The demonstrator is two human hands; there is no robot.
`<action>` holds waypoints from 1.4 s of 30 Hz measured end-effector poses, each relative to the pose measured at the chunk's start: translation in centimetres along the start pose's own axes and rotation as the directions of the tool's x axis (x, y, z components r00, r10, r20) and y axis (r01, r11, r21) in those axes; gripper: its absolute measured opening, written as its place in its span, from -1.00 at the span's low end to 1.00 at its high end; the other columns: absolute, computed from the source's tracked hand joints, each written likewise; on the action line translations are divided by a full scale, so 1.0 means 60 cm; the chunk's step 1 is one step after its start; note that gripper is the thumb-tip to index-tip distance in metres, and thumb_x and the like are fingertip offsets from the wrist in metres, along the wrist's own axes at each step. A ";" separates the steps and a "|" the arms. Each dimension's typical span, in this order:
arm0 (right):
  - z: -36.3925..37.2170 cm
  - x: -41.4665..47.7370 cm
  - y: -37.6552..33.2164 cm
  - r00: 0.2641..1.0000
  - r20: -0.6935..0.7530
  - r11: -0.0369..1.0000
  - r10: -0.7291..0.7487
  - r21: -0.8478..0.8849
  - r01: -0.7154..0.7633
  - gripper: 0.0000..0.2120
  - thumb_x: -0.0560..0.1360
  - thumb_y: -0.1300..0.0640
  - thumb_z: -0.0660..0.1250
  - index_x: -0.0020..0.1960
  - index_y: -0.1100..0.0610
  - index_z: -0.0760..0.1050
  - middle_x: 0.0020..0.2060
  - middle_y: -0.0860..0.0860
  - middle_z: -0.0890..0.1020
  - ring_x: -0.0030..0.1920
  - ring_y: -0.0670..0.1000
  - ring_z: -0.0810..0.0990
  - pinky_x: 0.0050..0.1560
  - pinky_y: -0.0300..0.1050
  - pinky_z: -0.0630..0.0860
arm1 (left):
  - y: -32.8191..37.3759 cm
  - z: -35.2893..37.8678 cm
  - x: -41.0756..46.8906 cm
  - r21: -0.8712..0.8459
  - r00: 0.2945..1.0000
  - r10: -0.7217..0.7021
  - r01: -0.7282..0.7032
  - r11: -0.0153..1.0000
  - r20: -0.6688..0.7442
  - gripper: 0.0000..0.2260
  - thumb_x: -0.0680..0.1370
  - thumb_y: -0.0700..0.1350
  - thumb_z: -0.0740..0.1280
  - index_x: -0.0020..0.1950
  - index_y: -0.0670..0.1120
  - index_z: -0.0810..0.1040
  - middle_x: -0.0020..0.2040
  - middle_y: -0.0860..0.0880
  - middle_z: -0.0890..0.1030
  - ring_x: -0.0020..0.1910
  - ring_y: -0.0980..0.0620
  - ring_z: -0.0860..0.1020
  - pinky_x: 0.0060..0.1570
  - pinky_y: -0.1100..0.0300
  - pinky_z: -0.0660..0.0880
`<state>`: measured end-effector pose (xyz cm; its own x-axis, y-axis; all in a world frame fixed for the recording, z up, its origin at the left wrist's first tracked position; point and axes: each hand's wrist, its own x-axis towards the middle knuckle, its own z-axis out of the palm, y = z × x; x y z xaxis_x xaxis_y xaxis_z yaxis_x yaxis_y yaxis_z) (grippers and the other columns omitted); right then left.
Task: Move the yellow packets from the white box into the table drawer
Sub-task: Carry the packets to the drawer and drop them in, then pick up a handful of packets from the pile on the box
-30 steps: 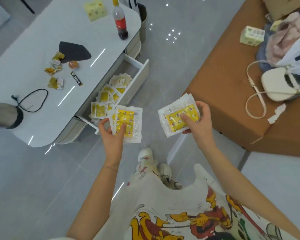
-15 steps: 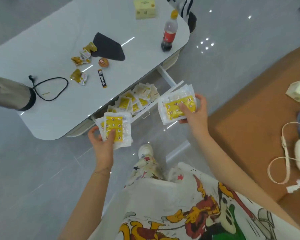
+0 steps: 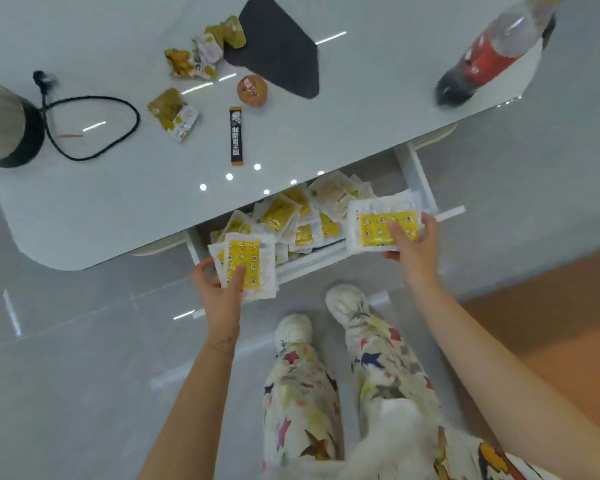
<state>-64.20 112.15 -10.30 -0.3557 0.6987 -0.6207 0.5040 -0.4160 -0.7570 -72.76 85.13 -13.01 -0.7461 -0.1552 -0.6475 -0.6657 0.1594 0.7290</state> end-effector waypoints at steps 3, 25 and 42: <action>0.056 0.107 0.067 0.999 0.045 0.999 0.019 0.027 -0.021 -0.74 0.54 0.18 0.35 0.16 0.02 0.34 0.07 0.05 0.58 -0.08 0.00 0.65 -0.37 -0.23 0.55 | -0.056 0.034 0.102 -0.032 0.998 0.014 -0.017 0.999 -0.068 -0.59 0.51 -0.17 0.42 0.23 0.05 0.29 0.02 0.01 0.61 -0.09 0.13 0.65 -0.16 0.30 0.57; 0.171 0.216 0.097 0.899 0.373 0.569 -0.230 -0.698 0.436 -0.45 0.48 0.07 0.39 0.42 0.07 0.33 0.33 0.09 0.42 0.35 0.10 0.36 0.34 -0.04 0.30 | -0.088 0.040 0.208 0.472 0.934 0.351 -0.277 0.837 -0.075 -0.43 0.46 0.04 0.43 0.41 0.00 0.32 0.31 0.02 0.49 0.30 0.01 0.44 0.31 -0.01 0.42; 0.160 -0.242 -0.281 0.410 0.908 -0.255 -0.087 -0.418 0.872 -0.32 0.53 -0.14 0.22 0.55 -0.04 0.04 0.50 0.09 0.17 0.52 0.19 0.04 0.46 0.18 0.04 | 0.172 -0.154 -0.232 0.774 0.907 0.378 -0.101 0.625 -0.187 -0.29 0.50 0.21 0.33 0.56 0.05 0.12 0.53 -0.12 0.22 0.51 -0.21 0.13 0.45 -0.13 0.05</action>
<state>-75.07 103.44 9.49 -0.9043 -0.2058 -0.3740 -0.1096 0.9587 -0.2626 -69.14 79.91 5.57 -0.9264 -0.2623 -0.2701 -0.3481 0.8700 0.3491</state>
